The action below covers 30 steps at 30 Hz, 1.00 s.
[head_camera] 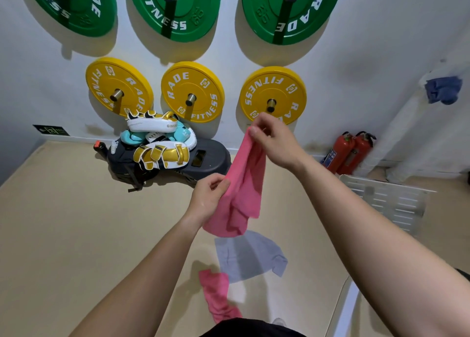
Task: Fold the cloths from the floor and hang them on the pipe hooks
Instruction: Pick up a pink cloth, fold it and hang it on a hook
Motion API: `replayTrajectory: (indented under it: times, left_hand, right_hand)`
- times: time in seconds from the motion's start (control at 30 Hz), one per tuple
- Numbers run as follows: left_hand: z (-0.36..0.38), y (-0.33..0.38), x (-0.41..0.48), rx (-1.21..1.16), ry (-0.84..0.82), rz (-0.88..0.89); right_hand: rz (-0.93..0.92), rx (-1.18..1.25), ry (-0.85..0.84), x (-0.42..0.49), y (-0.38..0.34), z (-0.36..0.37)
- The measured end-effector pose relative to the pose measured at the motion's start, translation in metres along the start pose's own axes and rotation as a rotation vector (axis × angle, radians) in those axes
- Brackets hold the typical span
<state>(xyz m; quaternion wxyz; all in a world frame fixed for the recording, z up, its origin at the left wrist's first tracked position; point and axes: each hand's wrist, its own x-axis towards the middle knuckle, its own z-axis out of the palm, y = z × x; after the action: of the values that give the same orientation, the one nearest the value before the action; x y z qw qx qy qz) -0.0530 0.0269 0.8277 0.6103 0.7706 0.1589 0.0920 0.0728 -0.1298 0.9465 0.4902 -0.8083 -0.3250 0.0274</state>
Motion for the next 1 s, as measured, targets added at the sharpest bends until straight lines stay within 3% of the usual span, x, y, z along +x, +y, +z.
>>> replayTrajectory:
  times: [0.2, 0.27, 0.33, 0.53, 0.87, 1.0]
  left_hand:
    - [-0.017, -0.016, -0.001, 0.093, 0.077, -0.068]
    - [-0.024, -0.008, 0.006, 0.151, 0.107, -0.008]
    - [-0.025, 0.006, 0.012, 0.221, 0.077, 0.071]
    - [-0.014, 0.032, 0.019, 0.392, 0.002, 0.193]
    - [-0.02, 0.023, -0.005, 0.362, 0.021, 0.143]
    - [-0.026, 0.007, -0.013, 0.379, 0.031, 0.08]
  right_hand:
    - [0.127, -0.096, 0.364, 0.013, 0.021, -0.037]
    - [0.184, -0.197, 0.298, 0.005, 0.033, -0.035]
    - [0.208, -0.274, 0.131, -0.009, 0.041, -0.019]
    - [0.14, -0.159, -0.232, -0.044, 0.034, 0.033]
    - [0.105, -0.166, -0.275, -0.029, 0.023, 0.025]
    - [0.093, -0.148, -0.146, -0.012, 0.019, -0.007]
